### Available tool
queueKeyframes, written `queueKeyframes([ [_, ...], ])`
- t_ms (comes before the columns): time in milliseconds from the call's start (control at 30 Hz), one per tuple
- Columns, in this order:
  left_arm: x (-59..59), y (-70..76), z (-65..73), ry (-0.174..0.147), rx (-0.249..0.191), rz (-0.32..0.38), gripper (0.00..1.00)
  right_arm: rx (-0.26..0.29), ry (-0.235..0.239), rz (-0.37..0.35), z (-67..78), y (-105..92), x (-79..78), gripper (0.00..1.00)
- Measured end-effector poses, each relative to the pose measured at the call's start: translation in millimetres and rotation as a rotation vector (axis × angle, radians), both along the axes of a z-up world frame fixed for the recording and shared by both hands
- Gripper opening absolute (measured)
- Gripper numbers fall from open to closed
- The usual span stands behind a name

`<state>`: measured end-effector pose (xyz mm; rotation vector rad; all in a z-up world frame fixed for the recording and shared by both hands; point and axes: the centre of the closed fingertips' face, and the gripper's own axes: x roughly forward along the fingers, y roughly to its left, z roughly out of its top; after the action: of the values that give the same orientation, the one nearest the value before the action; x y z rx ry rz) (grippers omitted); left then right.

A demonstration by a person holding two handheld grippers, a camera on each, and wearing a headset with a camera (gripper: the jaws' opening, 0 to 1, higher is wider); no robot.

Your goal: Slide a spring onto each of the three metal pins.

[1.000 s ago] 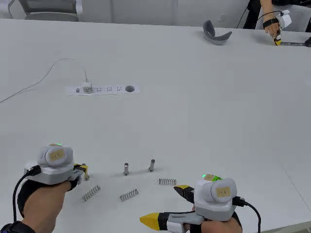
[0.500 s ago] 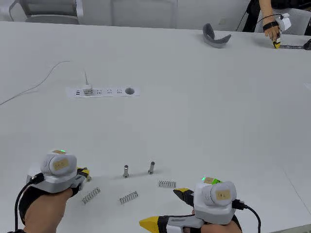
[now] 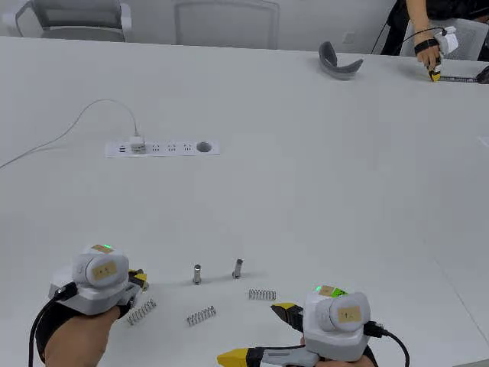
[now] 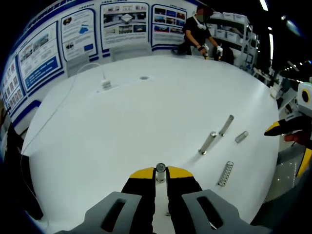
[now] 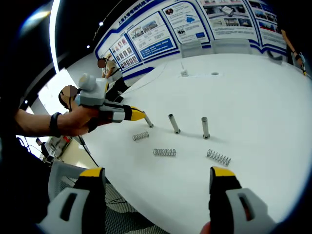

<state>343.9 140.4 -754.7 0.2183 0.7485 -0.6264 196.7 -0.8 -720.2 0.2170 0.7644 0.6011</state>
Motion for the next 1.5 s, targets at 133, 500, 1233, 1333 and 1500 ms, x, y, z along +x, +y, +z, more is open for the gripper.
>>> queueKeyframes([
  [133,-1.6,-1.4,-0.6,-0.009,0.003,-0.004,0.07,-0.001,0.002,0.000,-0.5,0.0,-0.6,0.89],
  [500,-7.1,-0.3,-0.8,-0.029,0.014,-0.012,0.08,0.002,0.003,-0.001,-0.9,-0.1,-0.7,0.89],
  [1233,-13.5,0.5,-6.5,-0.008,0.027,-0.038,0.08,0.004,0.002,-0.001,-1.1,0.3,-1.0,0.89],
  [1333,-15.1,3.7,-8.5,0.000,0.028,-0.026,0.07,0.004,0.002,-0.002,-1.5,0.3,-0.9,0.89],
  [1500,-20.7,6.1,-13.6,0.026,0.027,-0.035,0.12,-0.001,0.003,0.006,-3.3,0.8,-1.7,0.89],
])
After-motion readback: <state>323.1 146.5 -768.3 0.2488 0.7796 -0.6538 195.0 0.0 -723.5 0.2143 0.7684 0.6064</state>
